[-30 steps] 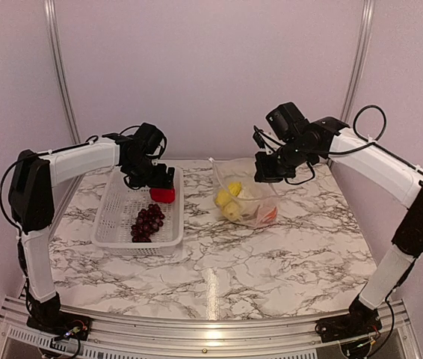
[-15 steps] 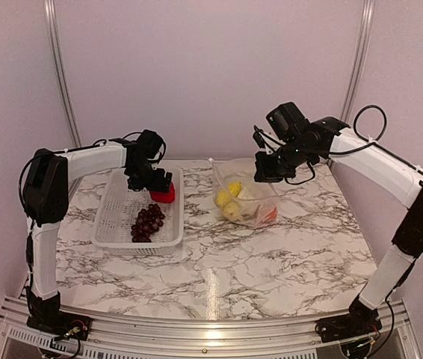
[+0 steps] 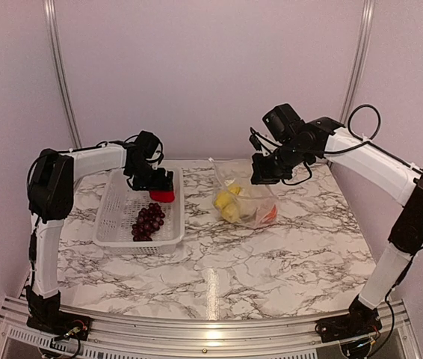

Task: Place the food in the zip-top bag and seal the zipper
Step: Pick up the fake vegetable from the bin.

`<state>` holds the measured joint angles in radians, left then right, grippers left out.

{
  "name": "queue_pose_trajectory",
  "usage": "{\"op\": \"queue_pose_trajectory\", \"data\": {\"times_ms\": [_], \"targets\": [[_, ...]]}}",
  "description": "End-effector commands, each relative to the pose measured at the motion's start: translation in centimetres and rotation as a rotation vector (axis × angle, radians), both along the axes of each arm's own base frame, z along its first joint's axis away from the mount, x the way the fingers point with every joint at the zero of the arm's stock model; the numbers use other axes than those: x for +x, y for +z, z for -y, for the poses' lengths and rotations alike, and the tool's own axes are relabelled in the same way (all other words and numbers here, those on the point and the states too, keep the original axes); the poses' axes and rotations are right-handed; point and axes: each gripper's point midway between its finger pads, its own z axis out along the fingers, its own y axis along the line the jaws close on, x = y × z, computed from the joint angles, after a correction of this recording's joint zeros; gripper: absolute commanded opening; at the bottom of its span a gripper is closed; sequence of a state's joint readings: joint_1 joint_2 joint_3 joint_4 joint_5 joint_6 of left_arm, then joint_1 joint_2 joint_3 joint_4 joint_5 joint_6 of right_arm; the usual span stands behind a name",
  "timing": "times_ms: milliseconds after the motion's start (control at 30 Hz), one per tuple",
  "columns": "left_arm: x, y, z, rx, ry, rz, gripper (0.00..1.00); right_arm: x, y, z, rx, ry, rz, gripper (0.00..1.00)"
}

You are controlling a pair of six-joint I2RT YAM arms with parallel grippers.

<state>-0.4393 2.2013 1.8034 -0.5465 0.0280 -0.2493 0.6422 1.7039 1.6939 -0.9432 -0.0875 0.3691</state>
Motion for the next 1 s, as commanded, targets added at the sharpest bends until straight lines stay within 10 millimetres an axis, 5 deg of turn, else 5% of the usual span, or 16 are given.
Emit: {"op": "queue_pose_trajectory", "data": {"times_ms": [0, 400, 633, 967], "targets": [[0.7, -1.3, 0.4, -0.016, -0.006, -0.012, 0.99, 0.3, 1.0, -0.9, 0.022, 0.011, 0.01, 0.0], [0.9, -2.5, 0.9, -0.028, -0.027, -0.023, 0.99, 0.2, 0.4, -1.2, 0.02, 0.018, -0.011, 0.0], [-0.4, 1.5, 0.0, -0.031, -0.015, 0.02, 0.88, 0.2, 0.4, -1.4, 0.031, 0.016, -0.01, 0.0], [-5.0, 5.9, -1.8, -0.088, 0.012, 0.051, 0.84, 0.1, 0.0, -1.8, 0.043, 0.033, -0.005, 0.0]]}}
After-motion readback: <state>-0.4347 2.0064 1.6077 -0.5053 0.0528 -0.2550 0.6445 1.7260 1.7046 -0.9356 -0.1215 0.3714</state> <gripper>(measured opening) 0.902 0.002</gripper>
